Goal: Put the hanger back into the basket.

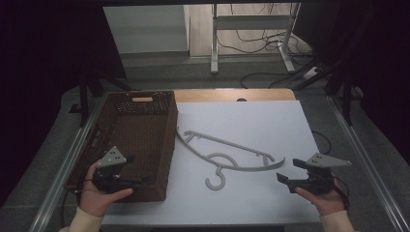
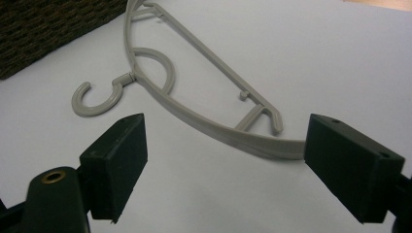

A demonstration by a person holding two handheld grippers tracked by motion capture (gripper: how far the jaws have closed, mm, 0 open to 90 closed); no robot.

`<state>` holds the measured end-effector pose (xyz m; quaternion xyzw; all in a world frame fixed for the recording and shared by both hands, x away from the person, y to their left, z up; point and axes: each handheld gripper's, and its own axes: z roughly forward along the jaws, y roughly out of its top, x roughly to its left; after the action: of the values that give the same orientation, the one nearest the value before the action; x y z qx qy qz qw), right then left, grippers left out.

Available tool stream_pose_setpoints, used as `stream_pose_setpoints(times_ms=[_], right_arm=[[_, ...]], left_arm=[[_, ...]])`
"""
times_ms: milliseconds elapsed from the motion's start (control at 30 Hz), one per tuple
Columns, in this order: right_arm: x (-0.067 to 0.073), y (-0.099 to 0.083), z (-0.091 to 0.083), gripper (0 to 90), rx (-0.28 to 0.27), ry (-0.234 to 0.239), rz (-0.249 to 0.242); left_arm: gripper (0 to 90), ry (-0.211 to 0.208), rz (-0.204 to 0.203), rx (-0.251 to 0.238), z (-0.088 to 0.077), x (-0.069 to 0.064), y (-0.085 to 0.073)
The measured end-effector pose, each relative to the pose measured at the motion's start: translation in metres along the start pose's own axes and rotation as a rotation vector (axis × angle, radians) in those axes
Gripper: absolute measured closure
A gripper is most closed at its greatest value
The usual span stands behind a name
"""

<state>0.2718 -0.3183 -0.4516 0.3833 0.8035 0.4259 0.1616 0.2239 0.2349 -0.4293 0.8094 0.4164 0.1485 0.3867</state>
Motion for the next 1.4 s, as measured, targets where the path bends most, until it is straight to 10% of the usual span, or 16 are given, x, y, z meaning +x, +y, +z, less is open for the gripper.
stream_pose_setpoints(times_ms=[1400], right_arm=[[0.025,0.026,0.027,15.0,0.15,0.007,-0.205]], left_arm=[[15.1,0.004,0.007,0.006,-0.002,-0.001,0.001]])
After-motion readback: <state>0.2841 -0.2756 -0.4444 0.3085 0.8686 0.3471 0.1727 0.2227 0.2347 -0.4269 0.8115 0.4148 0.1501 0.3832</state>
